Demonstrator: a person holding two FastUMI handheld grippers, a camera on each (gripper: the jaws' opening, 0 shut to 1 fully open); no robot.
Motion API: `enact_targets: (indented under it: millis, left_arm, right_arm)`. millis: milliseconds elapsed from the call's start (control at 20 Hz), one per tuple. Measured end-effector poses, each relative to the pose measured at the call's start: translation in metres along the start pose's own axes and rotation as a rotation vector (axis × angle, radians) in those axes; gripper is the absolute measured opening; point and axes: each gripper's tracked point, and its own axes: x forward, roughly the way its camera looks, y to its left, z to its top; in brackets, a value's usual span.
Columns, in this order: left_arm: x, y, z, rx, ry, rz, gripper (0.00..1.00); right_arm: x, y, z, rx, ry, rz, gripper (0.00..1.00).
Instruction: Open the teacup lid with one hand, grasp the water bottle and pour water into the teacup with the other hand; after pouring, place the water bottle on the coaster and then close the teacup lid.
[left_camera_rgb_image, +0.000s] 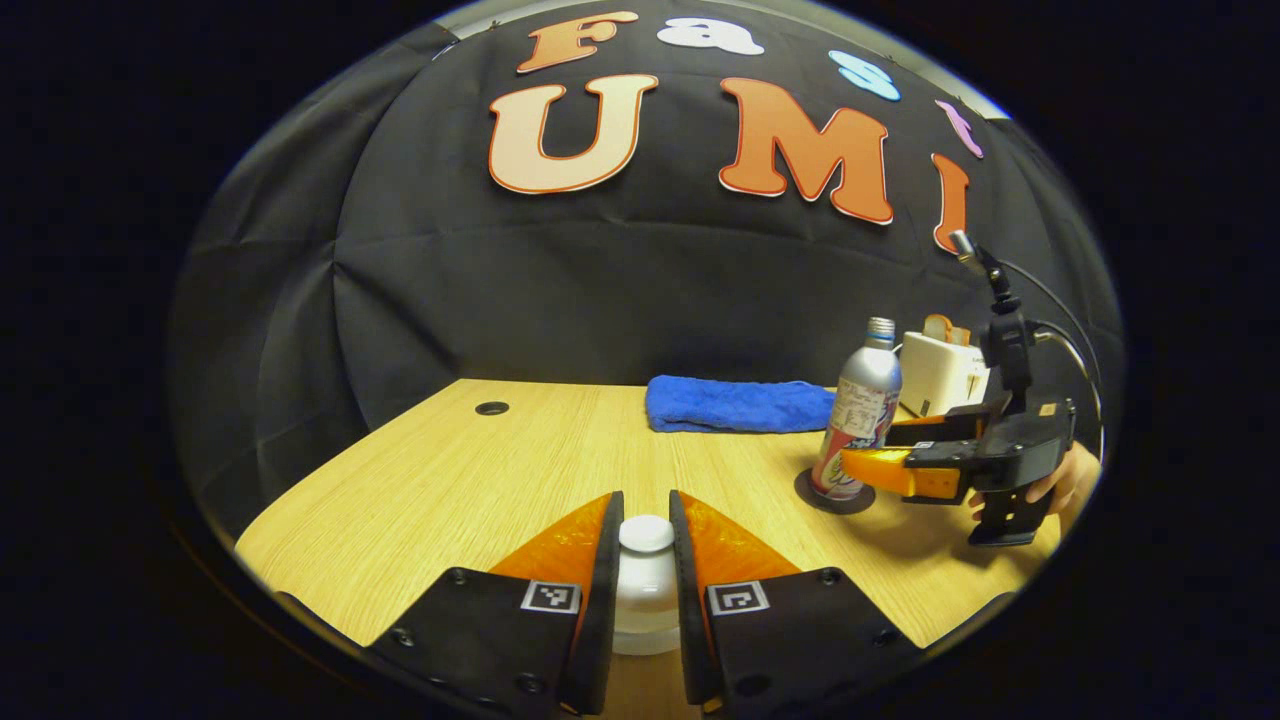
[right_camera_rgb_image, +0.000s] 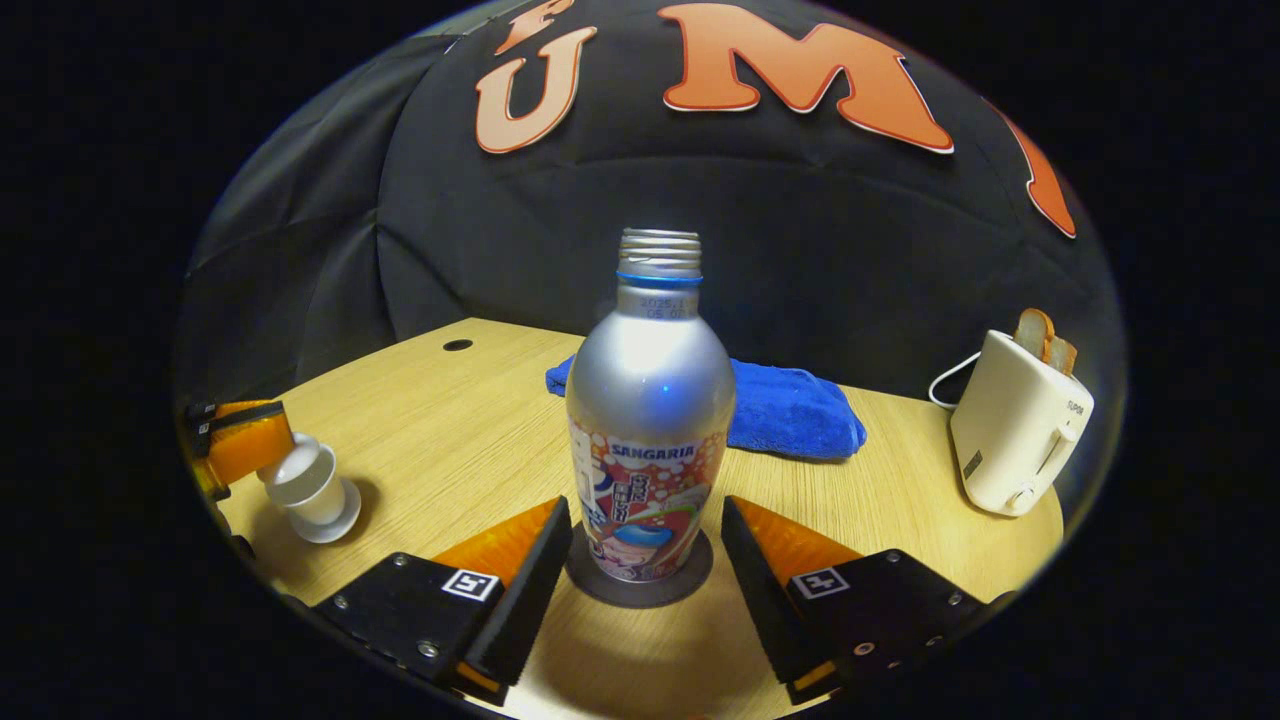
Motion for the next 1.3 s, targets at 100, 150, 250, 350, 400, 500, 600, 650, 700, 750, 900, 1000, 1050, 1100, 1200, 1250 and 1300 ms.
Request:
enact_targets:
  millis: [100, 150, 250, 350, 400, 500, 600, 650, 700, 750, 900, 1000, 1050, 1100, 1200, 1250, 1300]
  left_arm:
    - [-0.003, -0.002, -0.008, 0.005, 0.008, 0.003, 0.32]
    - [-0.002, -0.002, -0.013, 0.005, 0.016, 0.003, 0.35]
    - [-0.001, -0.002, -0.016, 0.012, 0.02, 0.014, 0.32]
    - [-0.001, -0.001, -0.014, 0.017, 0.014, 0.016, 0.35]
    - [-0.002, -0.001, -0.016, 0.017, 0.017, 0.02, 0.37]
    - [-0.004, 0.001, -0.01, 0.006, -0.008, 0.029, 0.49]
    - [-0.009, 0.002, 0.007, 0.005, -0.055, 0.046, 0.63]
    - [-0.012, 0.001, 0.017, 0.011, -0.08, 0.052, 0.69]
    - [-0.018, -0.003, 0.027, 0.016, -0.104, 0.054, 0.65]
    - [-0.024, -0.008, 0.039, 0.018, -0.125, 0.05, 0.77]
    - [-0.049, -0.025, 0.08, 0.024, -0.209, 0.036, 0.88]
    - [-0.069, -0.033, 0.104, 0.039, -0.262, 0.036, 0.91]
    - [-0.079, -0.037, 0.114, 0.039, -0.289, 0.035, 0.92]
    - [-0.09, -0.039, 0.123, 0.038, -0.308, 0.035, 0.93]
    - [-0.107, -0.042, 0.134, 0.043, -0.334, 0.048, 0.93]
    - [-0.114, -0.044, 0.139, 0.051, -0.345, 0.053, 0.95]
    - [-0.121, -0.043, 0.144, 0.054, -0.352, 0.062, 0.95]
  right_arm:
    - [-0.012, -0.003, -0.001, -0.016, -0.016, -0.012, 0.98]
    - [-0.017, -0.005, 0.0, -0.017, -0.027, -0.015, 0.99]
    - [-0.031, -0.01, 0.003, -0.022, -0.053, -0.022, 0.99]
    - [-0.043, -0.015, 0.006, -0.037, -0.082, -0.036, 0.99]
    - [-0.053, -0.018, 0.009, -0.044, -0.101, -0.044, 0.99]
    - [-0.071, -0.022, 0.014, -0.044, -0.135, -0.059, 0.99]
    - [-0.089, -0.027, 0.022, -0.032, -0.17, -0.078, 1.0]
    - [-0.099, -0.03, 0.027, -0.027, -0.191, -0.091, 1.0]
    - [-0.109, -0.034, 0.034, -0.021, -0.213, -0.109, 1.0]
    - [-0.12, -0.036, 0.042, -0.017, -0.239, -0.123, 1.0]
    - [-0.153, -0.043, 0.064, -0.019, -0.32, -0.176, 1.0]
    - [-0.175, -0.05, 0.073, -0.021, -0.354, -0.224, 0.99]
    - [-0.185, -0.052, 0.075, -0.013, -0.376, -0.245, 0.99]
    - [-0.194, -0.051, 0.077, -0.003, -0.397, -0.259, 0.99]
    - [-0.206, -0.043, 0.077, -0.001, -0.421, -0.257, 0.99]
    - [-0.212, -0.04, 0.077, -0.001, -0.423, -0.257, 0.99]
    - [-0.219, -0.039, 0.078, 0.002, -0.429, -0.257, 0.99]
